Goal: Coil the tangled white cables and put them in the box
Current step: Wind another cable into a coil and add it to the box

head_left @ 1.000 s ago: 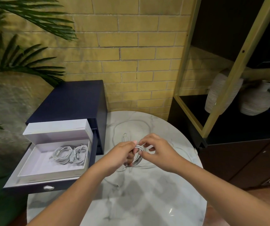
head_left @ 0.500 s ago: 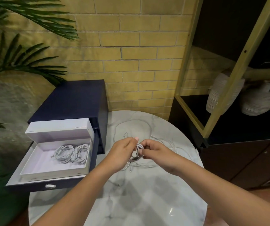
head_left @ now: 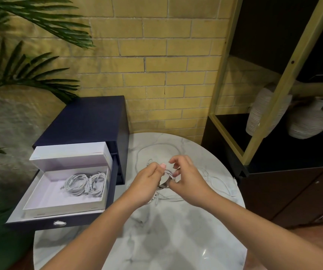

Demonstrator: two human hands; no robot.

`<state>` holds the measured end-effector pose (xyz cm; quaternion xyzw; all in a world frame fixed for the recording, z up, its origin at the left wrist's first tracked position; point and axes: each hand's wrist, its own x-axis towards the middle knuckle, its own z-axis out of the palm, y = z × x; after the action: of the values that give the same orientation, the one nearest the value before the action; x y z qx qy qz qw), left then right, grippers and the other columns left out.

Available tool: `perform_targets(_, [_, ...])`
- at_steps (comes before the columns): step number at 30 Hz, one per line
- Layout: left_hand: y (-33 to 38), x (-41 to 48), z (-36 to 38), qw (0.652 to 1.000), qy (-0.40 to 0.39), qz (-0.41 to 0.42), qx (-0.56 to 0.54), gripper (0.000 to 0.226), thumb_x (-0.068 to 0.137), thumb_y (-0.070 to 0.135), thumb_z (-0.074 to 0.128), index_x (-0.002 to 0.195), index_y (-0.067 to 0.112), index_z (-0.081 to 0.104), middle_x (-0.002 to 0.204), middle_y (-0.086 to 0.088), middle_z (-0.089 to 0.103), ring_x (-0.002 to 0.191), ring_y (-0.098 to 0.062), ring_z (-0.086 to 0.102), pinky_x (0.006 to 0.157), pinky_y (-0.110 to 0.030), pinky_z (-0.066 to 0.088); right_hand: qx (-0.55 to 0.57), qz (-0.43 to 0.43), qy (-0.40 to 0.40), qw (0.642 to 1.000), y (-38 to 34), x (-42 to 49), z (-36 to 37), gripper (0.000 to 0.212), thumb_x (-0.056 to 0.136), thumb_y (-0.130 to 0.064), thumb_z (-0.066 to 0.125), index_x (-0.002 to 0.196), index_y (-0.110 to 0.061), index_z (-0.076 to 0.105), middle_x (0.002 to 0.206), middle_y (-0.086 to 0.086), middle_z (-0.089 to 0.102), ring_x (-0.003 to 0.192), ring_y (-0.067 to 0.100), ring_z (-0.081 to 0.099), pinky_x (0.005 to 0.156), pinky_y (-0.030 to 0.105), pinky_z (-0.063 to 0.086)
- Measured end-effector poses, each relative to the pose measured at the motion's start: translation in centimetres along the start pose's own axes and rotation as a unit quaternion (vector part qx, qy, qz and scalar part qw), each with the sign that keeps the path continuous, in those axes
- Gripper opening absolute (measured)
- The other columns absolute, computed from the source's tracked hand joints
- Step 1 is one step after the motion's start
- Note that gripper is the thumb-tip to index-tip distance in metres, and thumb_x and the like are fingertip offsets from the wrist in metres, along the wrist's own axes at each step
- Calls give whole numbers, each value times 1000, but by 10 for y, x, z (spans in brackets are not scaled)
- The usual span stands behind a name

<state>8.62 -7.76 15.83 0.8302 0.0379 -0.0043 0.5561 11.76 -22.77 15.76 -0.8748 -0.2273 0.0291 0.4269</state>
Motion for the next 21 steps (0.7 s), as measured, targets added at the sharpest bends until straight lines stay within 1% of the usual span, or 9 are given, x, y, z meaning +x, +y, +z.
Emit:
perform_targets(3, [3,-1,4,998,45,17,45,37,101,39,38,73,15,38,67,3,39,59,-11,35,58,-27,32,15,10,30,999,-1,-2,0,36,82,-11,63,110,-25,43,86,2,55,70,11,54,63,22,46])
perform_targets(5, [3,-1,7,994,74,30,79,35,101,38,38,73,17,38,64,5,41,57,-11,36,54,-27,30,51,32,36,998,-2,-3,2,33,86,-9,62,108,-24,43,82,4,59,69,11,57,64,24,50])
perform_targets(7, [1,-1,6,989,92,44,108,34,101,38,38,77,15,41,63,6,43,56,-11,37,53,-27,30,155,72,30,985,-5,-3,2,30,89,-8,62,108,-23,43,82,7,60,72,13,65,70,28,56])
perform_targets(10, [-5,1,3,984,91,55,146,34,101,40,37,83,13,45,63,5,45,55,-10,39,51,-26,29,307,158,-35,938,-9,-2,-1,27,92,-6,58,112,-17,45,77,6,56,59,12,59,60,25,50])
perform_targets(12, [-8,1,3,984,88,54,145,34,101,39,38,84,11,46,64,3,45,56,-11,39,49,-22,30,322,205,-92,920,-9,0,-7,20,93,-8,55,111,-13,47,71,5,54,49,11,44,53,24,39])
perform_targets(14, [-10,0,0,986,94,48,132,35,101,39,39,83,9,46,63,2,43,56,-12,37,49,-22,30,289,219,-140,922,-5,2,-13,7,96,-15,51,102,-12,50,64,3,53,44,10,33,49,23,33])
perform_targets(16, [-13,1,-5,988,88,35,119,38,100,39,40,83,6,46,64,1,41,58,-13,36,53,-26,29,230,206,-184,933,-2,1,-16,13,99,-22,48,94,-13,55,59,-1,52,43,8,33,48,21,32])
perform_targets(18, [-13,2,-7,996,55,12,74,39,100,40,41,81,6,47,66,-1,41,59,-13,36,56,-27,31,214,183,-202,938,-3,-2,-17,19,100,-24,47,94,-12,60,63,0,58,44,8,36,50,20,35])
perform_targets(21, [-10,3,-7,999,-1,-29,-44,36,100,39,42,73,16,45,62,2,38,56,-12,35,57,-27,32,248,157,-188,937,-8,-3,-13,17,99,-20,50,97,-6,58,93,7,72,60,12,58,60,21,48])
